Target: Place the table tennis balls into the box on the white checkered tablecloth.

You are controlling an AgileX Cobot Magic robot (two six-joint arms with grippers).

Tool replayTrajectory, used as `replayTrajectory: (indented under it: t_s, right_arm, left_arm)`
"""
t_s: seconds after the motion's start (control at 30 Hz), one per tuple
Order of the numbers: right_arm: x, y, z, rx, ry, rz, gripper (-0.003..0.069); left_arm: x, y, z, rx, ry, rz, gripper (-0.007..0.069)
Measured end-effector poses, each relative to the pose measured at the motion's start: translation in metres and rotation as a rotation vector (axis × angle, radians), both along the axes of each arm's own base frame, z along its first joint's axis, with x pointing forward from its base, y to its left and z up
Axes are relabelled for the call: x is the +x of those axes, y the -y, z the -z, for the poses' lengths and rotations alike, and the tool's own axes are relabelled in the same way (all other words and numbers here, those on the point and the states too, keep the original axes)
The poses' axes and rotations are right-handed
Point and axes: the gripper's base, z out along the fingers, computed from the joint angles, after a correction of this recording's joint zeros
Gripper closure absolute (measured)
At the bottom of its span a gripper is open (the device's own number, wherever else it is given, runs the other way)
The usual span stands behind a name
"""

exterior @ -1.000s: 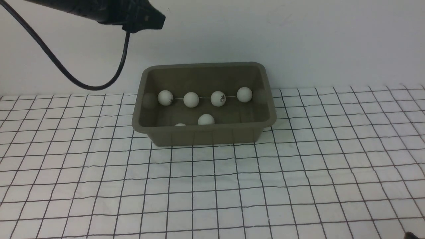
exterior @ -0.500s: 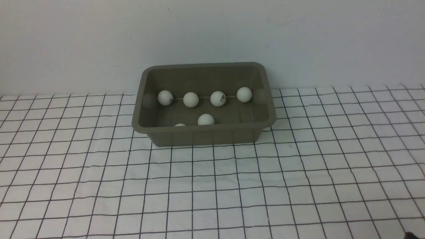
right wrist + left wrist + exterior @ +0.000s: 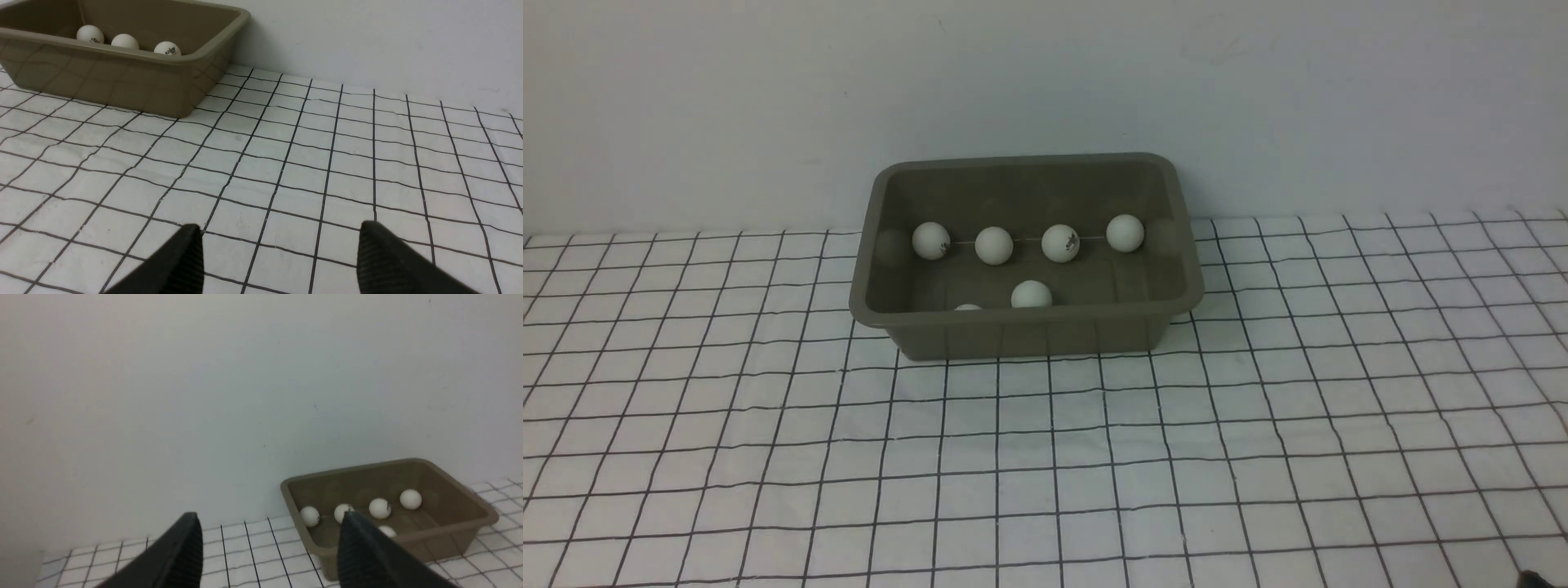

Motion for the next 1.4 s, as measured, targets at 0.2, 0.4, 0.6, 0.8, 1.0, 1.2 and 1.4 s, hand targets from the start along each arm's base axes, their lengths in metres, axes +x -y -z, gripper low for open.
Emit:
replayTrajectory:
  t_s: [0.2,0.4,0.6,0.8,1.0,1.2,1.4]
  right_arm:
    - [0.0,0.0,0.0,0.0,0.0,0.0,0.0198]
    - [0.0,0.0,0.0,0.0,0.0,0.0,0.0198]
    - [0.0,0.0,0.0,0.0,0.0,0.0,0.0198]
    - [0.0,0.0,0.0,0.0,0.0,0.0,0.0198]
    - [0.0,0.0,0.0,-0.002,0.0,0.0,0.0198]
    - [0.0,0.0,0.0,-0.003,0.001,0.0,0.0198]
    - [0.0,0.0,0.0,-0.003,0.001,0.0,0.0198]
  left_arm:
    - [0.029,0.005,0.053,-0.003,-0.154,-0.078,0.022]
    - [0.044,0.004,0.088,-0.039,-0.224,-0.178,0.022]
    - [0.046,0.002,0.132,-0.059,-0.288,-0.234,0.022]
    - [0.046,0.002,0.161,-0.071,-0.317,-0.239,0.022]
    - [0.048,0.002,0.175,-0.071,-0.322,-0.237,0.022]
    - [0.049,0.003,0.174,-0.069,-0.298,-0.23,0.022]
    - [0.049,0.003,0.174,-0.068,-0.297,-0.228,0.022]
